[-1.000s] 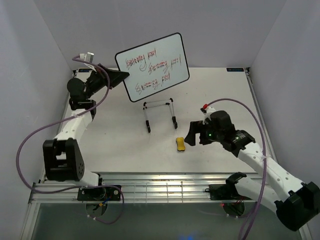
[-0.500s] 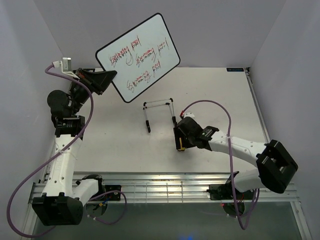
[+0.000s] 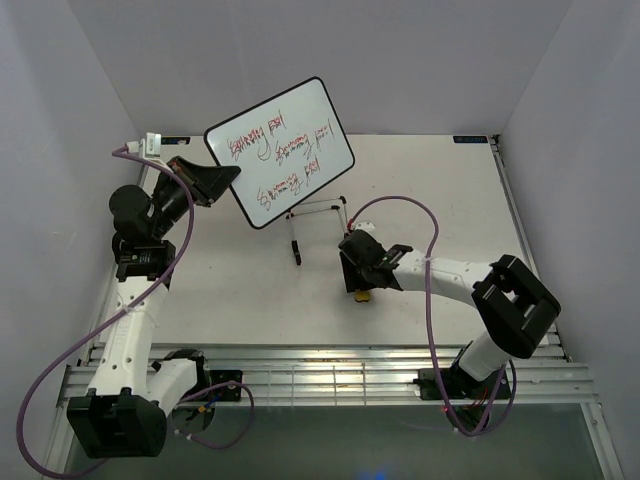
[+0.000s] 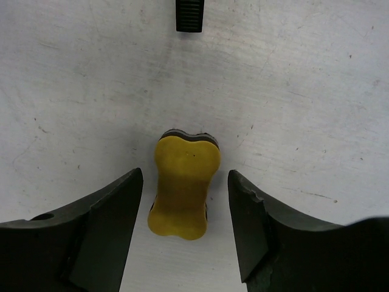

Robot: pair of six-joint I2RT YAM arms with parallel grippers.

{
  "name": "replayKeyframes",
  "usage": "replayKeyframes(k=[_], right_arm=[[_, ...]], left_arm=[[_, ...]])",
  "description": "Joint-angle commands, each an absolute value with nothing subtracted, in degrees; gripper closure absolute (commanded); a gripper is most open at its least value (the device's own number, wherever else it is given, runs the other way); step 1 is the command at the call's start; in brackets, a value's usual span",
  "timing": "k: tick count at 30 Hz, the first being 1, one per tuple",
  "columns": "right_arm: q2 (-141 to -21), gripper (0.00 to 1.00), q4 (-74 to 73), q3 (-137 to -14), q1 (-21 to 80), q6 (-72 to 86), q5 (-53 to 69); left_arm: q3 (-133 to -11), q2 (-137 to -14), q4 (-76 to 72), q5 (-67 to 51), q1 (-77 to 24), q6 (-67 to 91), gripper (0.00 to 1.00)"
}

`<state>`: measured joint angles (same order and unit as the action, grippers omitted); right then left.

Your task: Erase the whiteboard

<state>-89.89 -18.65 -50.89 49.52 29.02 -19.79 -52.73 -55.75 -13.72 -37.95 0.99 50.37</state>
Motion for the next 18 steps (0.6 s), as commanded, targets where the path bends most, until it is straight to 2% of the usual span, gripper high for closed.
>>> replayKeyframes(k=[1, 3, 12, 14, 18], right_arm=[[-91.1, 0.38, -16.5, -52.7, 49.5, 28.7, -21.8], [-91.8, 0.44, -16.6, -53.0, 49.4, 28.6, -21.7], [-91.9, 0.53, -16.5, -52.0, 49.4, 28.7, -21.9], [-91.8, 0.58, -16.6, -51.9, 49.4, 28.8, -21.7], [-89.0, 0.62, -17.1, -51.0, 49.4, 29.0, -21.7]], left_arm=[[-53.4, -52.5, -17.3, -37.4, 1.1, 49.0, 1.0], [-53.4, -52.4, -16.7, -37.4, 1.1, 48.3, 1.0], [-53.9, -51.9, -13.9, -36.7, 0.9, 45.7, 1.0], [-53.9, -51.8, -13.4, -36.7, 0.9, 45.2, 1.0], [-53.5, -51.8, -12.7, -37.5, 0.9, 44.4, 1.0]])
